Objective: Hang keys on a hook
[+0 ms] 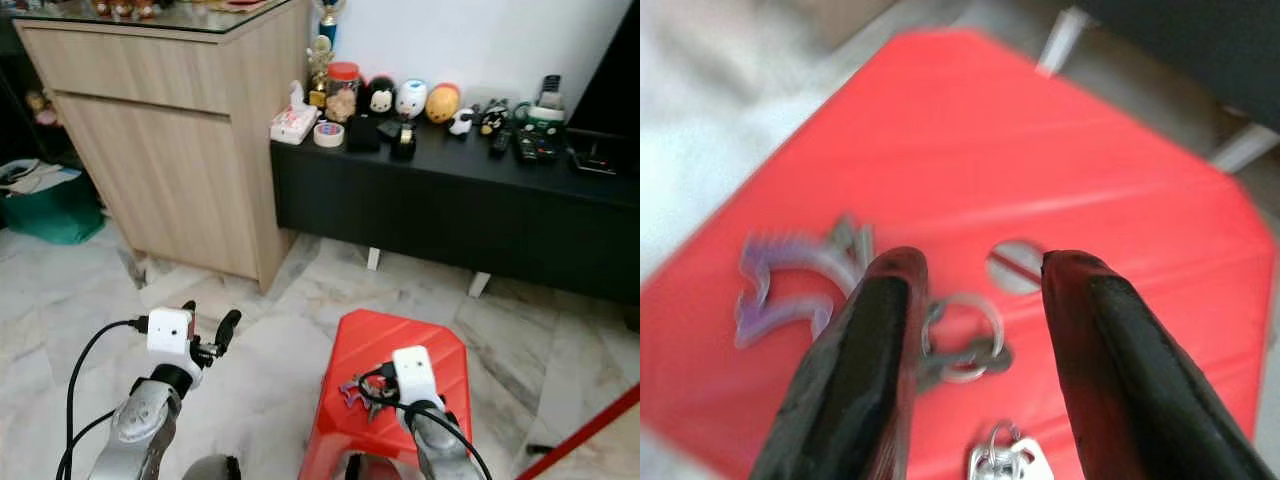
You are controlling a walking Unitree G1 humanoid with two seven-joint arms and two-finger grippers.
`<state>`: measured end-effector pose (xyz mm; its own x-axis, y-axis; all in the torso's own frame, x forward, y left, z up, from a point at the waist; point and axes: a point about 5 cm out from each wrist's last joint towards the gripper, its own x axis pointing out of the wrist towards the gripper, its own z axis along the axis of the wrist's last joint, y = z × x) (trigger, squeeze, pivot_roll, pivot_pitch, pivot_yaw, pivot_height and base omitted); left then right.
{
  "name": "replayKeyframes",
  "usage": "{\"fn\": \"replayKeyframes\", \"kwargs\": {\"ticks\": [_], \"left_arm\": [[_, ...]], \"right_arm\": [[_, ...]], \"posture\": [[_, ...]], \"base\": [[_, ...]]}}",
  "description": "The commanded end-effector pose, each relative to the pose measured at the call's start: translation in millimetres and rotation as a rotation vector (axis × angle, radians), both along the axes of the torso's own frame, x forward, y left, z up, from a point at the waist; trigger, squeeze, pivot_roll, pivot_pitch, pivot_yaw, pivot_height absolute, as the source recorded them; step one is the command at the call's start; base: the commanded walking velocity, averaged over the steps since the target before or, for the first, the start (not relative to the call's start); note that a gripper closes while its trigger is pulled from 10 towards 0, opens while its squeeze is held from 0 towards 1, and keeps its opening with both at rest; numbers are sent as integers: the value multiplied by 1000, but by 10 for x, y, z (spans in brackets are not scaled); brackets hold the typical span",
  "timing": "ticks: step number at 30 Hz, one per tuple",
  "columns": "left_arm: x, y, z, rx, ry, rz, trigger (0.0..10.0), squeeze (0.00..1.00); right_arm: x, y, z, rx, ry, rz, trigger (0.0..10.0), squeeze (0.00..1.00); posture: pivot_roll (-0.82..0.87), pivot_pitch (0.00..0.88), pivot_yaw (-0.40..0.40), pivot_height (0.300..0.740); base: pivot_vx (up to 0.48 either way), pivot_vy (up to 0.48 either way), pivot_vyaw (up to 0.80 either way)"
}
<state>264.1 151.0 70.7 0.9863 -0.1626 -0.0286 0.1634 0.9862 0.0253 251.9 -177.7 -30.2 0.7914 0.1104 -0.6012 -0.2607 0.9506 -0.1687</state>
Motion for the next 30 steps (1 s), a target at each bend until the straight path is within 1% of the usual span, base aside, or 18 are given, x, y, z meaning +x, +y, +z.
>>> {"fn": "replayKeyframes", "kwargs": {"ticks": [1,5,8,10,11,12,15,16,18,19,21,22,24,26,28,30], "left_arm": [[23,-20,-10,-5,19,-10,10000,0],[34,-43,2,-2,15,-19,10000,0],[47,-56,18,-2,9,-20,10000,0],[42,-57,26,-1,7,-21,10000,0],[42,-57,26,-1,7,-21,10000,0],[30,-59,30,1,5,-22,10000,0],[-2,-57,23,3,8,-22,10000,0],[-23,-52,13,4,13,-20,10000,0],[-45,-53,9,5,15,-20,10000,0],[-65,-54,2,5,18,-20,10000,0],[-86,-51,-6,6,22,-19,10000,0],[-95,-49,-10,6,24,-18,10000,0],[-113,-45,-16,6,29,-16,10000,0],[-130,-43,-22,7,33,-14,10000,0],[-143,-43,-21,7,35,-13,10000,0],[-153,-41,-17,9,35,-13,10000,0]], "right_arm": [[-7,-10,-34,-22,40,24,10000,1000],[25,-37,-32,-25,54,14,10000,1000],[112,-38,16,-10,51,-9,10000,1000],[154,-16,48,-30,38,28,10000,1000],[154,-16,48,-30,38,28,10000,1000],[180,-1,67,-45,38,63,10000,1000],[190,11,70,-46,50,106,10000,1000],[184,21,63,-64,65,152,10000,627],[174,21,53,-79,74,180,10000,627],[177,-20,45,-58,89,112,10000,0],[189,-62,41,2,109,-9,10000,0],[200,-60,44,44,113,-58,10000,0],[223,-20,56,134,110,-120,10000,0],[234,61,59,195,111,-126,10000,0],[225,131,46,210,121,-100,10000,0],[209,178,24,260,149,-133,10000,0]], "posture": [[12,0,-38,632],[17,0,-39,632],[24,0,-40,632],[24,0,-41,632],[24,0,-41,632],[27,3,-45,632],[32,15,-50,632],[34,21,-51,632],[36,26,-53,632],[39,31,-54,632],[40,36,-55,632],[39,39,-55,632],[41,43,-56,632],[46,49,-55,632],[47,50,-55,632],[49,55,-58,632]], "base": [[0,0,0],[0,0,0],[0,0,0],[0,0,0],[0,0,0],[0,0,0],[0,0,0],[0,0,0],[0,0,0],[0,0,0],[0,0,0],[0,0,0],[0,0,0],[0,0,0],[0,0,0],[0,0,0]]}}
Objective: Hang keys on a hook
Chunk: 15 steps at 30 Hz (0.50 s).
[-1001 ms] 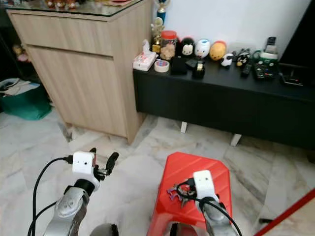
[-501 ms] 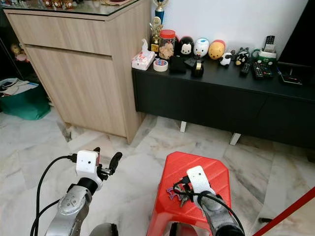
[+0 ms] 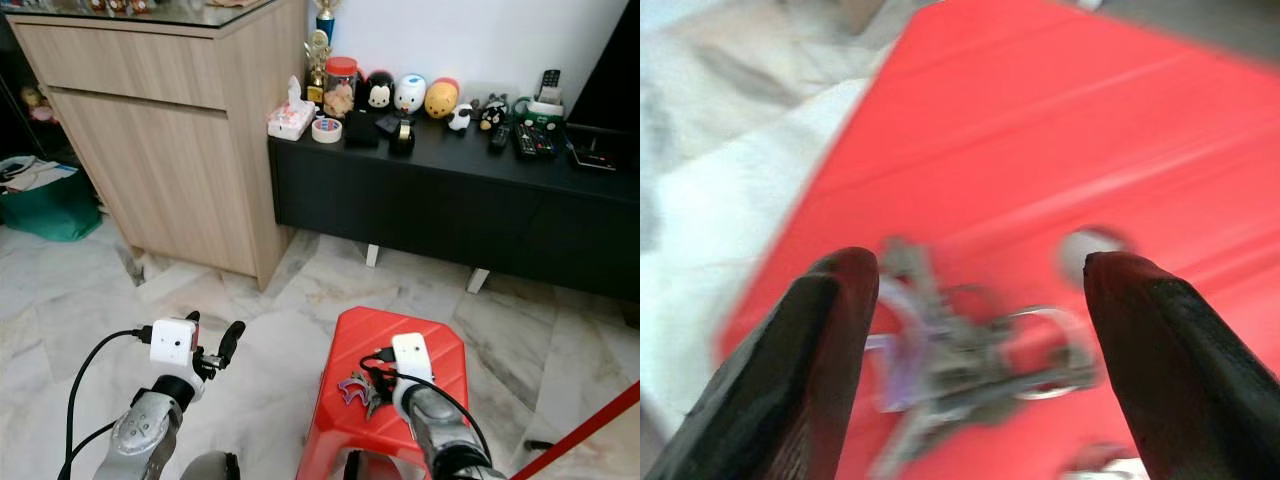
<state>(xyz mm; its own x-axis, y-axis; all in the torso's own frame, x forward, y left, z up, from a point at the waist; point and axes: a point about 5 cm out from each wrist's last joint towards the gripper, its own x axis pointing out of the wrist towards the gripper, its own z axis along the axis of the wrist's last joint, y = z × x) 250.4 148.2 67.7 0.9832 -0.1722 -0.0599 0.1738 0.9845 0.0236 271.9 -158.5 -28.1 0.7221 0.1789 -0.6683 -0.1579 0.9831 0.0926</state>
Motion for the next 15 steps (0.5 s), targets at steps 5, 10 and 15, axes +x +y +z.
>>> {"fn": "replayKeyframes", "kwargs": {"ticks": [5,10,15], "left_arm": [[-26,19,5,15,11,7,10000,0],[-22,18,16,13,8,13,10000,0],[-15,-2,14,12,9,9,10000,0]], "right_arm": [[1,90,-7,256,77,-183,10000,0],[-94,83,-70,266,91,-189,10000,0],[-140,5,-93,275,108,-247,10000,0]], "posture": [[51,51,-65,632],[50,50,-65,632],[44,45,-64,632]], "base": [[0,0,0],[0,0,0],[0,0,0]]}}
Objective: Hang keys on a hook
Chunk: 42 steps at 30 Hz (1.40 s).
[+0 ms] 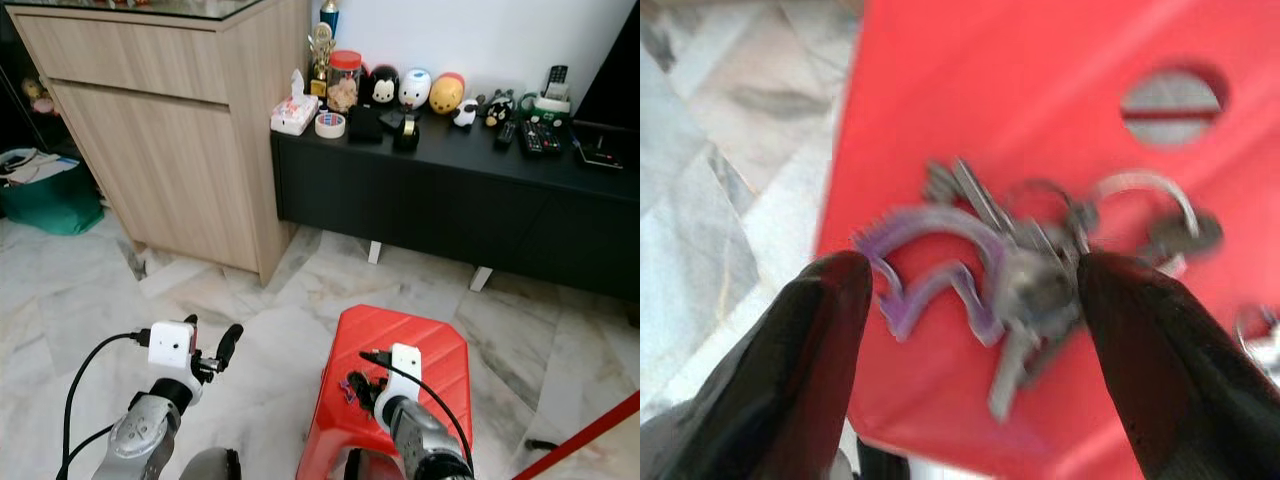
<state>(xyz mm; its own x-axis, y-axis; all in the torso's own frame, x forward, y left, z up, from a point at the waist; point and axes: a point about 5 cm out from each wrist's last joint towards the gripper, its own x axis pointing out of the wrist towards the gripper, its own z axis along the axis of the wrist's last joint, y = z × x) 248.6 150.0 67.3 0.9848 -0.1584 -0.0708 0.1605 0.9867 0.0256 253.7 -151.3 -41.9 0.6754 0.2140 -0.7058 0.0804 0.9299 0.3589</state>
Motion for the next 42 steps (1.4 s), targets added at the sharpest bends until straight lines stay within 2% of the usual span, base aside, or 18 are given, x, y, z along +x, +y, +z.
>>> {"fn": "replayKeyframes", "kwargs": {"ticks": [1,3,6,10,12,14,17,18,19,21,24,27,32,36,42], "left_arm": [[6,-20,18,8,-2,-4,10000,0],[19,-19,23,9,-3,-2,10000,0],[34,-5,32,10,-7,3,10000,0],[38,-7,25,10,-7,6,10000,0],[36,-27,18,8,-5,3,10000,0],[36,-39,18,7,-4,1,10000,0],[35,-47,20,5,-5,1,10000,0],[35,-47,21,5,-5,2,10000,0],[32,-36,24,5,-6,5,10000,0],[26,-22,23,7,-5,7,10000,0],[11,-5,12,12,-1,10,10000,0],[3,-7,14,13,0,12,10000,0],[-16,-8,15,13,0,12,10000,0],[-42,-12,12,18,6,7,10000,0],[-92,8,23,33,7,3,10000,0]], "right_arm": [[44,-74,54,4,-22,-36,10000,0],[48,-73,79,3,-39,-20,10000,0],[63,-85,162,-87,-144,77,10000,0],[66,-102,175,-138,-148,128,10000,0],[46,-123,143,-249,-134,220,10000,0],[29,-127,128,-387,-153,362,10000,0],[13,-120,131,-432,-172,437,10000,0],[6,-123,133,-468,-179,482,10000,0],[-9,-150,125,-571,-186,593,10000,0],[-9,-197,112,-605,-169,625,10000,0],[44,-286,122,-612,-143,617,10000,0],[62,-314,118,-637,-130,639,10000,0],[101,-323,129,-645,-121,611,10000,0],[122,-274,126,-604,-128,582,10000,0],[120,-179,116,-602,-158,645,10000,0]], "posture": [[44,45,-64,632],[46,43,-66,632],[41,42,-67,632],[30,42,-67,632],[31,41,-68,632],[32,41,-68,632],[35,43,-70,632],[37,45,-71,632],[36,47,-71,632],[34,48,-72,632],[35,50,-72,632],[40,54,-73,632],[46,62,-70,632],[52,73,-66,632],[63,98,-63,632]], "base": [[0,0,0],[0,0,0],[0,0,0],[0,0,0],[0,0,0],[0,0,0],[0,0,0],[0,0,0],[0,0,0],[0,0,0],[0,0,0],[0,0,0],[0,0,0],[0,0,0],[0,0,0]]}}
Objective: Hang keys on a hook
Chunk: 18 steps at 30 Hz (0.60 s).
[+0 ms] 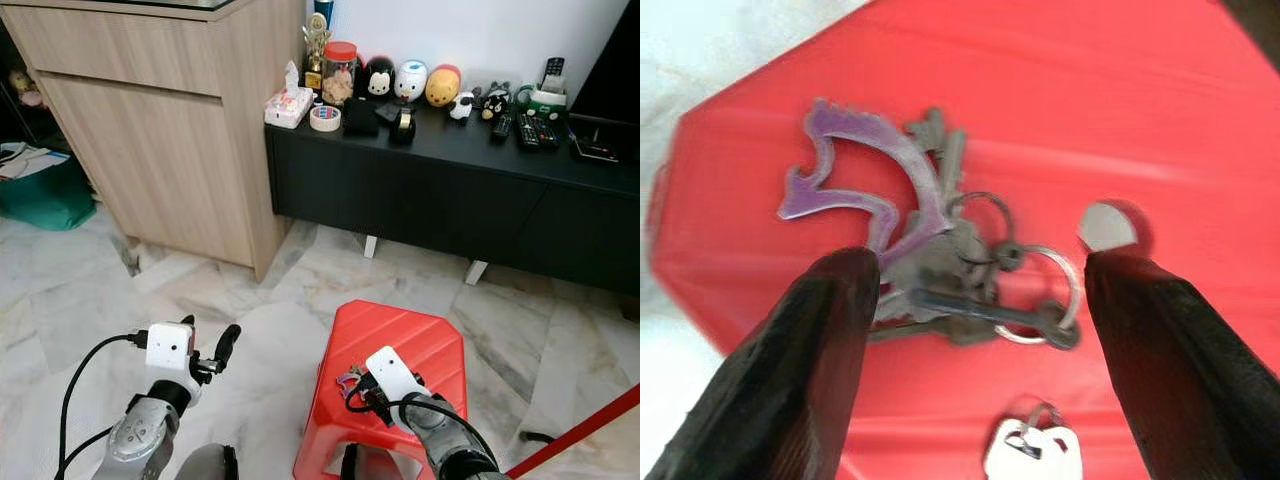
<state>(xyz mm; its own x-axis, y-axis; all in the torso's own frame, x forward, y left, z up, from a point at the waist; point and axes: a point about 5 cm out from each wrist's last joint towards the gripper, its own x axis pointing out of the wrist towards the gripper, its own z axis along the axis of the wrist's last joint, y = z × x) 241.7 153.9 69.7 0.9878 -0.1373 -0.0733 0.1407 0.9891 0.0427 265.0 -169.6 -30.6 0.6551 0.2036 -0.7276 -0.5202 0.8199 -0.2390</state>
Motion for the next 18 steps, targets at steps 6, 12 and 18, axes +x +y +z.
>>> {"fn": "replayKeyframes", "kwargs": {"ticks": [6,12,18], "left_arm": [[-89,-22,-22,22,25,-18,10000,0],[-173,-10,-20,27,37,-17,10000,0],[-202,13,-11,35,44,-16,10000,0]], "right_arm": [[-1,-11,-14,-7,15,-11,10000,0],[-14,-108,-27,-35,26,-54,10000,0],[48,-88,21,-27,3,-50,3843,0]], "posture": [[71,121,-60,632],[89,143,-56,632],[97,150,-54,632]], "base": [[0,0,0],[0,0,0],[0,0,0]]}}
